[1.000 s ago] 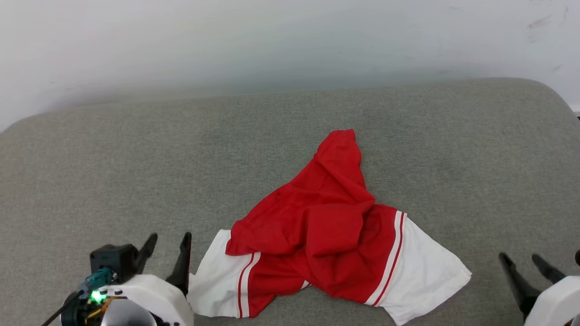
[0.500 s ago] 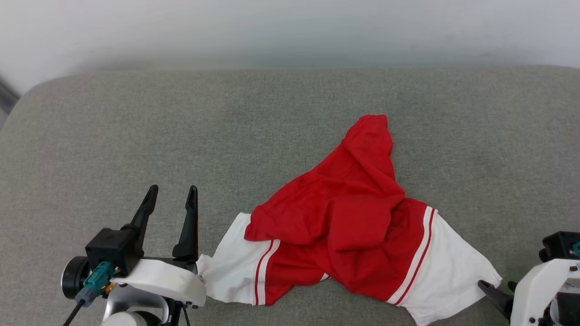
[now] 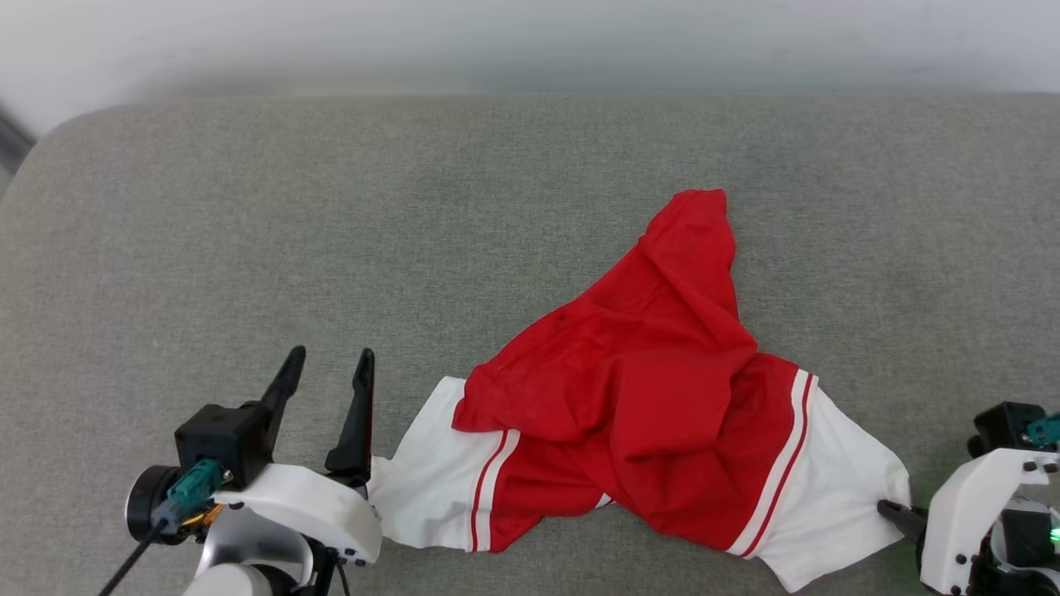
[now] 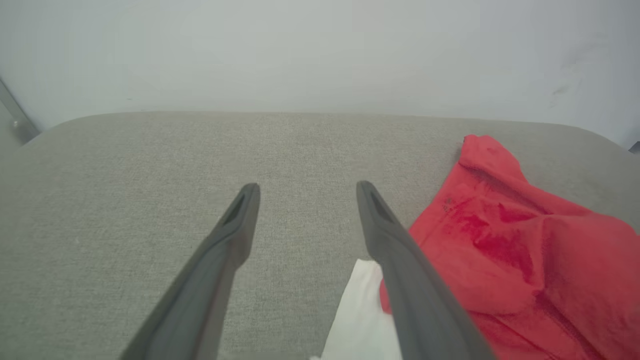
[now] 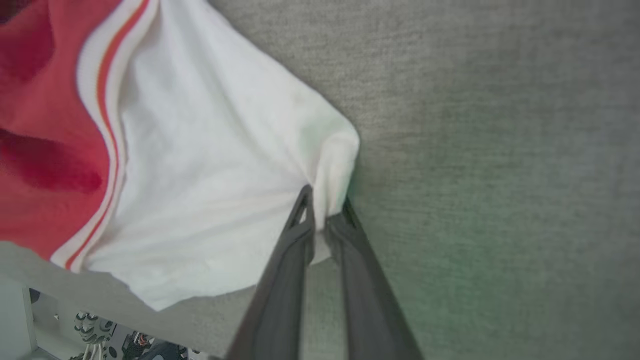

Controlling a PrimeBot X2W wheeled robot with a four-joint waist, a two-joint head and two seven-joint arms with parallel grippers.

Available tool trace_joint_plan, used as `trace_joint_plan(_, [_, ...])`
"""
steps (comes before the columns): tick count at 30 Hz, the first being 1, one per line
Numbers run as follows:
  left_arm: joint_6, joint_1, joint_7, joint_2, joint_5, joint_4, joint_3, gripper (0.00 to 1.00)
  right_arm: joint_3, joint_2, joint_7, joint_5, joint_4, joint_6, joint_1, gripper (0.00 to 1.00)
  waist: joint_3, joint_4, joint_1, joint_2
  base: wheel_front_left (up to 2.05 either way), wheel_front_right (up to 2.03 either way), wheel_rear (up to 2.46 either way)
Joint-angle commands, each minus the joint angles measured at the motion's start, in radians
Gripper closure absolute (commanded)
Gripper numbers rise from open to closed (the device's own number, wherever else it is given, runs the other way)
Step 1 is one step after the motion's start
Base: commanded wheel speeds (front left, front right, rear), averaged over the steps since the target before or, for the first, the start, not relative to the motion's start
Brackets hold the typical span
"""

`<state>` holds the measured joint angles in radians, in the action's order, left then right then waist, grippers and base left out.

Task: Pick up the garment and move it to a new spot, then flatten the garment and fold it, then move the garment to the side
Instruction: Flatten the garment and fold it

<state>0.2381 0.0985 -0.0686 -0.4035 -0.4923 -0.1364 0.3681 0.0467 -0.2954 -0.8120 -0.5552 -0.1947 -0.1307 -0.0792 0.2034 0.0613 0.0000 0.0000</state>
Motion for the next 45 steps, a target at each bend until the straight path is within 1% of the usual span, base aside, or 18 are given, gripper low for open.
trace_joint_plan(1, [-0.016, -0.008, 0.029, -0.013, -0.026, 0.005, 0.000, 0.00, -0.021, 0.018, 0.008, -0.003, -0.023, 0.000, 0.011, 1.00, -0.014, -0.013, 0.0000, 0.0000, 0.00, 0.00, 0.00])
trace_joint_plan(6, [-0.071, -0.045, 0.233, -0.090, -0.127, 0.027, 0.016, 0.00, -0.018, -0.003, 0.032, 0.013, 0.035, 0.000, -0.007, 1.00, -0.034, -0.046, 0.0000, 0.0000, 0.00, 0.00, 0.00])
trace_joint_plan(7, [-0.071, -0.045, 0.233, -0.090, -0.127, 0.027, 0.016, 0.00, -0.018, -0.003, 0.032, 0.013, 0.035, 0.000, -0.007, 1.00, -0.034, -0.046, 0.0000, 0.0000, 0.00, 0.00, 0.00])
trace_joint_plan(10, [-0.081, -0.071, 0.358, -0.140, -0.186, 0.037, 0.016, 0.00, -0.024, 0.001, 0.032, 0.018, 0.057, 0.000, -0.006, 1.00, -0.037, -0.067, 0.0000, 0.0000, 0.00, 0.00, 0.00])
trace_joint_plan(13, [-0.091, -0.091, 0.442, -0.173, -0.226, 0.051, 0.021, 0.00, -0.031, 0.008, 0.035, 0.015, 0.068, 0.000, -0.010, 1.00, -0.032, -0.084, 0.0000, 0.0000, 0.00, 0.00, 0.00])
trace_joint_plan(19, [-0.125, -0.074, 0.545, -0.192, -0.269, 0.091, 0.057, 0.00, -0.044, 0.019, 0.046, 0.007, 0.076, 0.000, -0.008, 1.00, -0.010, -0.110, 0.0000, 0.0000, 0.00, 0.00, 0.00])
trace_joint_plan(20, [-0.131, -0.072, 0.572, -0.194, -0.276, 0.105, 0.070, 0.00, -0.046, 0.020, 0.046, 0.006, 0.075, 0.000, -0.009, 1.00, -0.005, -0.113, 0.0000, 0.0000, 0.00, 0.00, 0.00])
trace_joint_plan(21, [-0.152, -0.060, 0.654, -0.197, -0.272, 0.146, 0.123, 0.00, -0.047, 0.025, 0.051, 0.003, 0.074, 0.000, -0.017, 1.00, 0.006, -0.122, 0.0000, 0.0000, 0.00, 0.00, 0.00])
trace_joint_plan(22, [-0.159, -0.058, 0.684, -0.195, -0.272, 0.159, 0.145, 0.07, -0.046, 0.025, 0.053, 0.002, 0.073, 0.000, -0.017, 1.00, 0.008, -0.124, 0.0000, 0.0000, 0.00, 0.00, 0.00])
trace_joint_plan(23, [-0.164, -0.058, 0.710, -0.189, -0.279, 0.171, 0.162, 0.43, -0.046, 0.025, 0.056, 0.003, 0.072, 0.000, -0.018, 1.00, 0.009, -0.126, 0.0000, 0.0000, 0.00, 0.00, 0.00])
trace_joint_plan(24, [-0.169, -0.057, 0.727, -0.182, -0.283, 0.181, 0.177, 0.66, -0.046, 0.026, 0.056, 0.004, 0.071, 0.000, -0.020, 1.00, 0.010, -0.128, 0.0000, 0.0000, 0.00, 0.00, 0.00])
trace_joint_plan(25, [-0.174, -0.053, 0.734, -0.176, -0.282, 0.190, 0.185, 0.95, -0.046, 0.026, 0.061, 0.006, 0.071, 0.000, -0.020, 1.00, 0.010, -0.130, 0.0000, 0.0000, 0.00, 0.00, 0.00])
trace_joint_plan(26, [-0.177, -0.046, 0.733, -0.169, -0.282, 0.197, 0.188, 1.00, -0.046, 0.026, 0.070, 0.007, 0.076, 0.000, -0.021, 1.00, 0.009, -0.131, 0.0000, 0.0000, 0.00, 0.00, 0.00])
trace_joint_plan(30, [-0.189, -0.015, 0.652, -0.159, -0.261, 0.199, 0.166, 1.00, -0.058, 0.014, 0.116, 0.005, 0.095, 0.000, -0.028, 1.00, -0.010, -0.132, 0.0000, 0.0000, 0.00, 0.00, 0.00])
trace_joint_plan(34, [-0.193, 0.013, 0.542, -0.176, -0.221, 0.187, 0.125, 1.00, -0.063, -0.005, 0.173, 0.015, 0.117, 0.000, -0.029, 1.00, -0.043, -0.123, 0.0000, 0.0000, 0.00, 0.00, 0.00])
trace_joint_plan(38, [-0.173, 0.044, 0.450, -0.187, -0.183, 0.132, 0.083, 1.00, -0.059, -0.024, 0.242, 0.028, 0.141, 0.000, -0.053, 1.00, -0.082, -0.113, 0.0000, 0.0000, 0.00, 0.00, 0.00])
trace_joint_plan(41, [-0.144, 0.088, 0.394, -0.186, -0.152, 0.077, 0.047, 1.00, -0.050, -0.036, 0.280, 0.041, 0.153, 0.000, -0.087, 1.00, -0.103, -0.109, 0.0000, 0.0000, 0.00, 0.00, 0.00])
trace_joint_plan(45, [-0.118, 0.177, 0.336, -0.166, -0.125, 0.038, 0.005, 1.00, -0.024, -0.041, 0.329, 0.069, 0.157, 0.000, -0.169, 1.00, -0.118, -0.107, 0.0000, 0.0000, 0.00, 0.00, 0.00])
